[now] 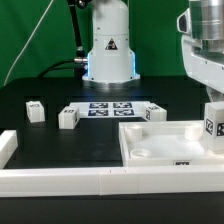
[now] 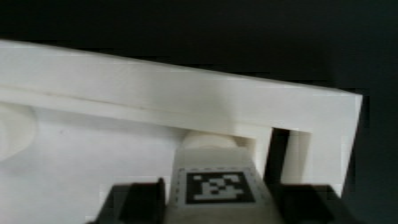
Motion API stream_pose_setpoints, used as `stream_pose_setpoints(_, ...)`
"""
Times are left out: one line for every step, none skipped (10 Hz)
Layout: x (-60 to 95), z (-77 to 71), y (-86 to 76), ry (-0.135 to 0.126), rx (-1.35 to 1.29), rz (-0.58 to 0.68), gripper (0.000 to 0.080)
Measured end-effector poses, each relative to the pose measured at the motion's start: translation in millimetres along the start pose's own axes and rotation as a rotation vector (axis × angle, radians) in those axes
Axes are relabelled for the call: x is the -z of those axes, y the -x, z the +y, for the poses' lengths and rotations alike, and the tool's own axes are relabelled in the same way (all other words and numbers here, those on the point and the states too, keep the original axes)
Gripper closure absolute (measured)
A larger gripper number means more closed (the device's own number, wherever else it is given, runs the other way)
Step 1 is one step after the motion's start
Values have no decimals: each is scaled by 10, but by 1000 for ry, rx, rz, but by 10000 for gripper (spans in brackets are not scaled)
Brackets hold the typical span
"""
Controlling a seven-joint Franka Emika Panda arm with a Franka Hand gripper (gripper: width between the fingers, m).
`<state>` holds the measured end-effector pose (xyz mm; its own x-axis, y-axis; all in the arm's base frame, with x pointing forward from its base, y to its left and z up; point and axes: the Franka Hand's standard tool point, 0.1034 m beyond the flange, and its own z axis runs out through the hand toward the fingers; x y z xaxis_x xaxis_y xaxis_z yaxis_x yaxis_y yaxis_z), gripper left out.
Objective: Assemble one leg
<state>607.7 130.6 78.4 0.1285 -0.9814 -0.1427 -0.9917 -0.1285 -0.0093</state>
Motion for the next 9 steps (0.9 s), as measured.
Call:
stream_pose_setpoints(5, -8, -2, -2, -32, -8, 506)
stream_pose_setpoints(3, -8, 12, -3, -54, -10, 505)
stream_pose_setpoints(4, -8, -4, -1, 11, -10, 505)
stream_pose_setpoints(11, -22, -61, 2, 112, -11, 291)
stream_pose_setpoints(0, -21, -111, 5, 155, -10, 291)
stream_pose_setpoints(-18, -10, -156, 8, 276, -9, 180)
stream_pose_setpoints(-28, -1, -173, 10, 358, -8, 159)
stream_pose_setpoints(-35, 6, -179, 15, 477, -3, 159)
stream_pose_setpoints(-36, 9, -174, 20, 564, 4, 151)
